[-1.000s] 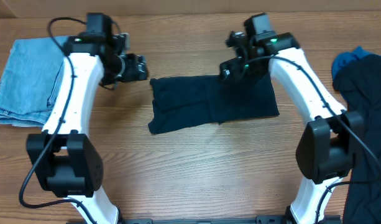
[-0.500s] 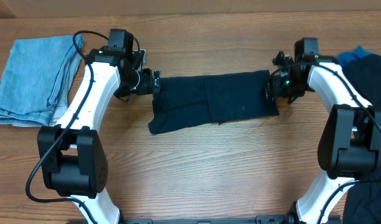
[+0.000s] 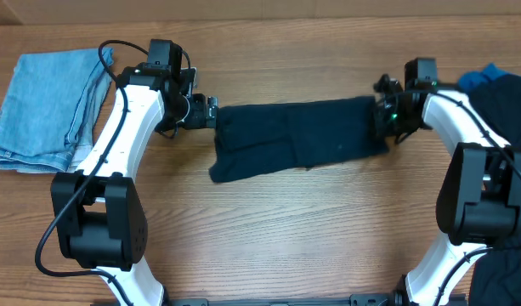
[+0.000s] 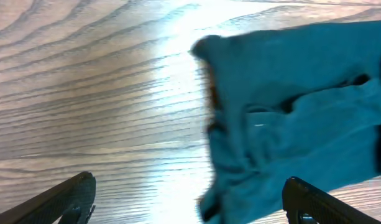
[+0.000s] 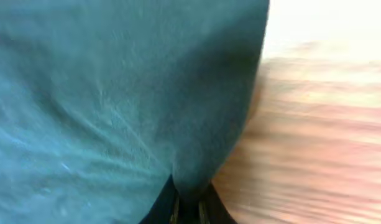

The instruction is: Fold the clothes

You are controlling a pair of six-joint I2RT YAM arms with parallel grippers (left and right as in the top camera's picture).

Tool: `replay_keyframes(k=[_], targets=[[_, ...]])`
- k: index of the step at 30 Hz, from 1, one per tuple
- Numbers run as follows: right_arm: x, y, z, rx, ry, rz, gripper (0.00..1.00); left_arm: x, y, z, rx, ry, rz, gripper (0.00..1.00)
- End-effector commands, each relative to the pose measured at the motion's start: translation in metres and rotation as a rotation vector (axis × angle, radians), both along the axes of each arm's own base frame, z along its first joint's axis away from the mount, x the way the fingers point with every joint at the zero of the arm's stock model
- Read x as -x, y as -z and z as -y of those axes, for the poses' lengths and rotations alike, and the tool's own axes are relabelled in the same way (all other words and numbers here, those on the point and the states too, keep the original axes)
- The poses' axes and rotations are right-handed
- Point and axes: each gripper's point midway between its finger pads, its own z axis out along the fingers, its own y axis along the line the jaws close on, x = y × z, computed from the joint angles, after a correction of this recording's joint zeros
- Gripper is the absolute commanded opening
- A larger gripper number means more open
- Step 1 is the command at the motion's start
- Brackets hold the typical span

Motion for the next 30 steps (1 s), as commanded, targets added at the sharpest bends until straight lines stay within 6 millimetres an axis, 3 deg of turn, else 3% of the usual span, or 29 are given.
replay_keyframes(k=[1, 7, 9, 12, 18, 21, 27, 30], targets=[[-0.028, -0.040, 0.034, 0.166, 0.044, 0.070, 0.04, -0.013, -0.013, -0.013, -0.028, -0.011, 0.049, 0.99], [-0.037, -0.095, 0.028, 0.163, 0.028, 0.095, 0.04, -0.014, -0.014, -0.036, -0.029, -0.065, 0.043, 0.99], [-0.036, -0.112, 0.007, 0.144, -0.015, 0.097, 0.04, -0.014, -0.014, -0.045, -0.030, -0.084, 0.039, 1.00], [-0.034, -0.122, -0.033, 0.122, -0.100, 0.110, 0.04, -0.015, -0.014, -0.051, -0.030, -0.100, 0.039, 1.00], [-0.012, -0.122, -0.140, 0.109, -0.337, 0.123, 0.04, -0.014, -0.014, -0.056, -0.031, -0.111, 0.037, 1.00], [0.003, -0.121, -0.179, 0.104, -0.429, 0.126, 0.04, -0.014, -0.014, -0.056, -0.032, -0.112, 0.037, 1.00], [0.018, -0.097, -0.215, 0.099, -0.513, 0.128, 0.05, -0.014, -0.014, -0.056, -0.031, -0.112, 0.037, 1.00], [0.024, -0.079, -0.224, 0.100, -0.538, 0.121, 0.13, -0.014, -0.014, -0.056, -0.031, -0.111, 0.037, 1.00]])
